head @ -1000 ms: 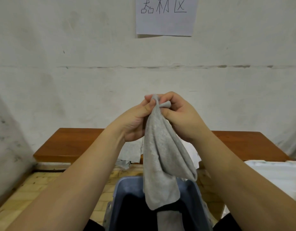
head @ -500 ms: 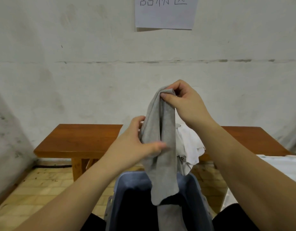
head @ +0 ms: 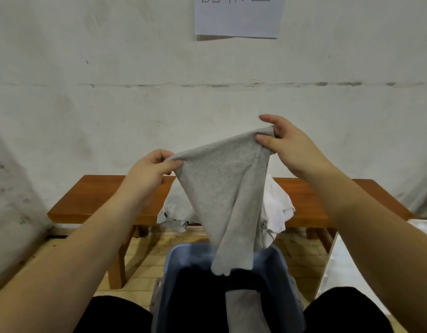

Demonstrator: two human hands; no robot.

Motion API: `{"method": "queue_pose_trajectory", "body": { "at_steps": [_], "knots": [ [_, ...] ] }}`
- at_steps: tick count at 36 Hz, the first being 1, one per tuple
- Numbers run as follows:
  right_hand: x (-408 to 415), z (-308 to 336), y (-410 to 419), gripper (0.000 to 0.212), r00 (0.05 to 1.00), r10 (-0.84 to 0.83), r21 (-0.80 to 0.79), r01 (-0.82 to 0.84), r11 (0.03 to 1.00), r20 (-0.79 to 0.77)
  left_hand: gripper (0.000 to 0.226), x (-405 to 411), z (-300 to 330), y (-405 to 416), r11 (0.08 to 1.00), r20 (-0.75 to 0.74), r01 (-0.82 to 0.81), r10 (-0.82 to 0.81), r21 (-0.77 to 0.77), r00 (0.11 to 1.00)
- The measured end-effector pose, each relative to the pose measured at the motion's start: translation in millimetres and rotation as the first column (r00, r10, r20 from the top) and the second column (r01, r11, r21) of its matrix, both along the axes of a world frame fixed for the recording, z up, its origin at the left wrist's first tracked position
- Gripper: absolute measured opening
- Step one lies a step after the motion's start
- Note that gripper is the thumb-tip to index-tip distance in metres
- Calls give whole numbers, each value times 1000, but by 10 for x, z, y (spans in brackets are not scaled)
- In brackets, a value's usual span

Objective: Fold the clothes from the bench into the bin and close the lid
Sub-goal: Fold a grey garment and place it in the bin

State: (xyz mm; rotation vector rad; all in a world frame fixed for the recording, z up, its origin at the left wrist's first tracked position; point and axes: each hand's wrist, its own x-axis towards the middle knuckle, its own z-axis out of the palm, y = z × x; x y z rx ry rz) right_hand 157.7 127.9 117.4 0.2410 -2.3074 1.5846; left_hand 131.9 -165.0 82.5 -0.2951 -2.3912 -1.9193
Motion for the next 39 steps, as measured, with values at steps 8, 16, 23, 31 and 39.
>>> {"method": "queue_pose_trajectory", "body": {
  "at_steps": [8, 16, 23, 31, 39],
  "knots": [
    [-17, -68, 69, 11, 985, -17, 199, -18, 980, 173, 7, -200, 105, -132, 999, -102, -2, -3, -46, 995],
    [-111, 131, -46, 18, 988, 124, -118, -113, 987, 88, 15, -289, 524, -273, 999, -297, -25, 11, -42, 955],
    [-325, -34, -144, 11, 980, 70, 48, -80, 996, 188, 11, -415, 271, -381, 994, -243, -44, 19, -96, 970],
    [-747, -117, -232, 12, 972, 92, -16, -91, 996, 217, 8, -727, 184, -420, 1000, -147, -11, 9, -12, 989],
    [-1440, -159, -301, 11, 962, 75, -41, -67, 997, 262, 9, -1382, 152, -362, 996, 30, -39, 37, 83, 999]
  ]
}}
